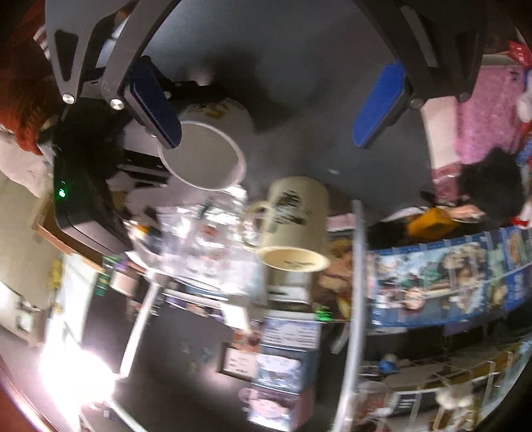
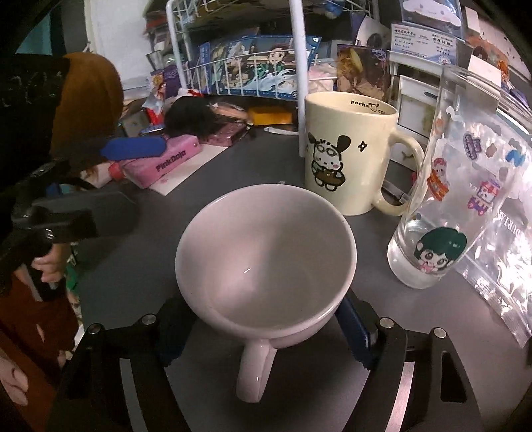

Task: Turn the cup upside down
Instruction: 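Move the right gripper toward the white cup and close around its rim, then lift the white cup with the right gripper toward the left gripper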

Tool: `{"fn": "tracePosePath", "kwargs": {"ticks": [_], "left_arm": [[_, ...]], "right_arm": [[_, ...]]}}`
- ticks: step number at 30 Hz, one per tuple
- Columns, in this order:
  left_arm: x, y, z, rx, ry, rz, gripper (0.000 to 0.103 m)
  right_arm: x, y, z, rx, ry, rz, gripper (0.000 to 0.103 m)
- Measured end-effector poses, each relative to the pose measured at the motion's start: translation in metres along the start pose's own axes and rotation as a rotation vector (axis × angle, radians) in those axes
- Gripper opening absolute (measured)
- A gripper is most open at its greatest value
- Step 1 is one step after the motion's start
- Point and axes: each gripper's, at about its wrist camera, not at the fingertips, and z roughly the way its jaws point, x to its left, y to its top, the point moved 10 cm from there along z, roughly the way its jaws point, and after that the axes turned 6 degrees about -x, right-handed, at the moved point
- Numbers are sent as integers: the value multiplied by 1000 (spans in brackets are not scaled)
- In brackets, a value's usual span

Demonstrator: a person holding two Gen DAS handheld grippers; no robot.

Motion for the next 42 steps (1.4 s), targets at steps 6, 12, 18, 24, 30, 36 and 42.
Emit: {"fn": "tracePosePath", "kwargs": {"ticks": [6,12,18,24,30,36,42], "left_arm": [[-47,-23,-3,43,-165,67,102],[-81,-35,-1,75,-245,105,95],[-89,-40,6,74,-206,166,85],[-88,-39,10,83,-225,203,85],[-90,-42,10,100,-261,277,84],[-95,-40,23,126,-286,291,78],[-93,-37,28,139,-322,238,78]], "right_arm": [[21,-19,-18,5,37,-33,75],[40,-35,-37,-11,59,-67,78],[43,-46,-60,-71,42,-9,83],[45,-53,-59,-102,41,71,83],[38,-56,-63,-148,43,148,83],[28,-57,-63,-174,13,209,83],[27,-56,-58,-156,-14,188,83]]}}
